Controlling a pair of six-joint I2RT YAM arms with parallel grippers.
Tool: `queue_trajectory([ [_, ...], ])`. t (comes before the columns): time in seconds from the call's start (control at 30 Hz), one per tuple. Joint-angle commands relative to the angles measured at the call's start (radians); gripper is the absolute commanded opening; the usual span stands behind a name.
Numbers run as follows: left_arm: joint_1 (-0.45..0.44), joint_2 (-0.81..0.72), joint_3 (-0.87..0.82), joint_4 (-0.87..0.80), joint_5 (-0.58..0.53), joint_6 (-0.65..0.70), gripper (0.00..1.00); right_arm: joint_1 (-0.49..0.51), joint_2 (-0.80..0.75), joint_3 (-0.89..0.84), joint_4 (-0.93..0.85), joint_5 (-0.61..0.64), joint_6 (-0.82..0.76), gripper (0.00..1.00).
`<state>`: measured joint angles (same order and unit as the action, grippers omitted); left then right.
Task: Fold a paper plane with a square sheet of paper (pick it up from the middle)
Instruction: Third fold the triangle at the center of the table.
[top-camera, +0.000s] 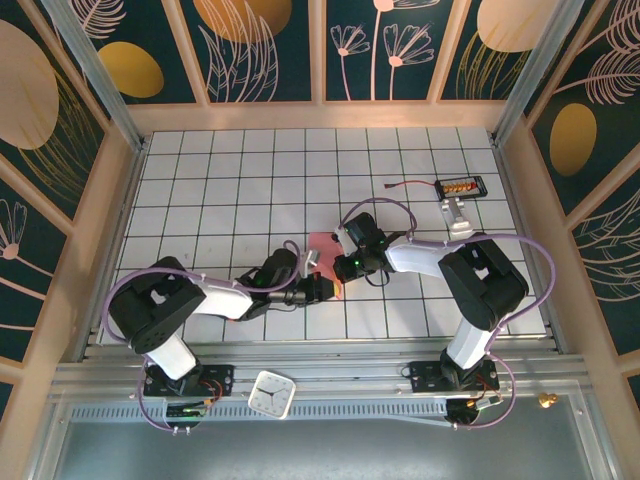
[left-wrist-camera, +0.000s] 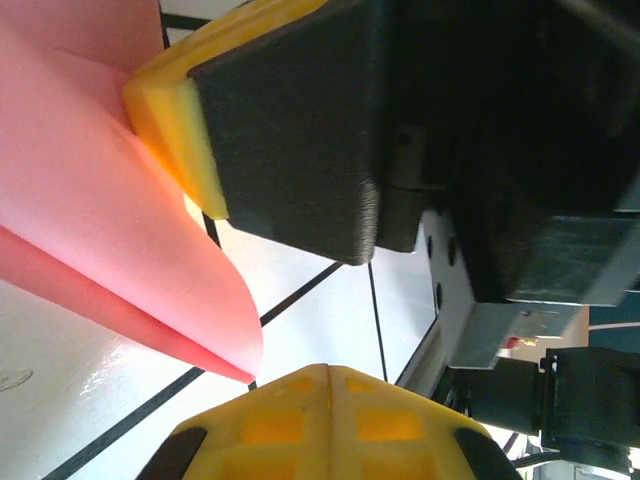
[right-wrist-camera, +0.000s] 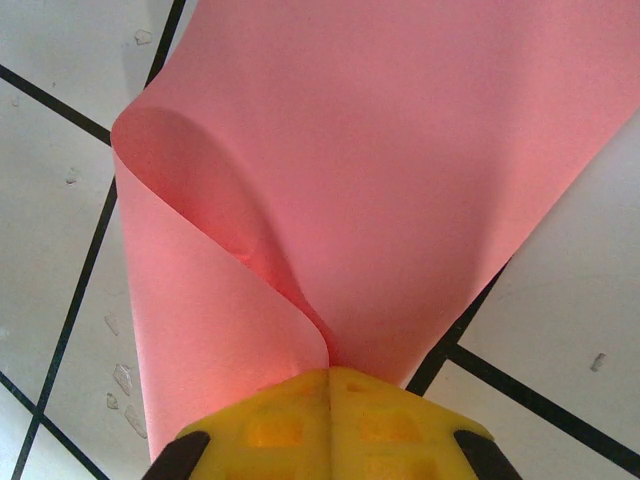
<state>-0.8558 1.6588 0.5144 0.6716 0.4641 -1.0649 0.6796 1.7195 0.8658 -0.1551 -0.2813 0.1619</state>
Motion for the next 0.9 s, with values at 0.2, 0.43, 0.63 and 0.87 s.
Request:
queue_trajectory([
  [0.2,-0.011,0.081,0.056,0.066,0.007,-0.047,0.0,-0.005,0.051,-0.021,-0.04,0.019,-0.002,0.0],
  [0.43,-0.01,0.109,0.077,0.015,-0.004,-0.041,0.0,-0.005,0.052,-0.024,-0.035,0.016,-0.001,0.0],
  [0.63,-0.011,0.117,0.083,-0.052,-0.009,-0.021,0.0,-0.005,0.053,-0.021,-0.037,0.014,-0.002,0.0],
  [0.87,-0.01,0.134,0.086,-0.073,0.005,-0.01,0.0,-0.005,0.054,-0.022,-0.038,0.016,-0.002,0.0],
])
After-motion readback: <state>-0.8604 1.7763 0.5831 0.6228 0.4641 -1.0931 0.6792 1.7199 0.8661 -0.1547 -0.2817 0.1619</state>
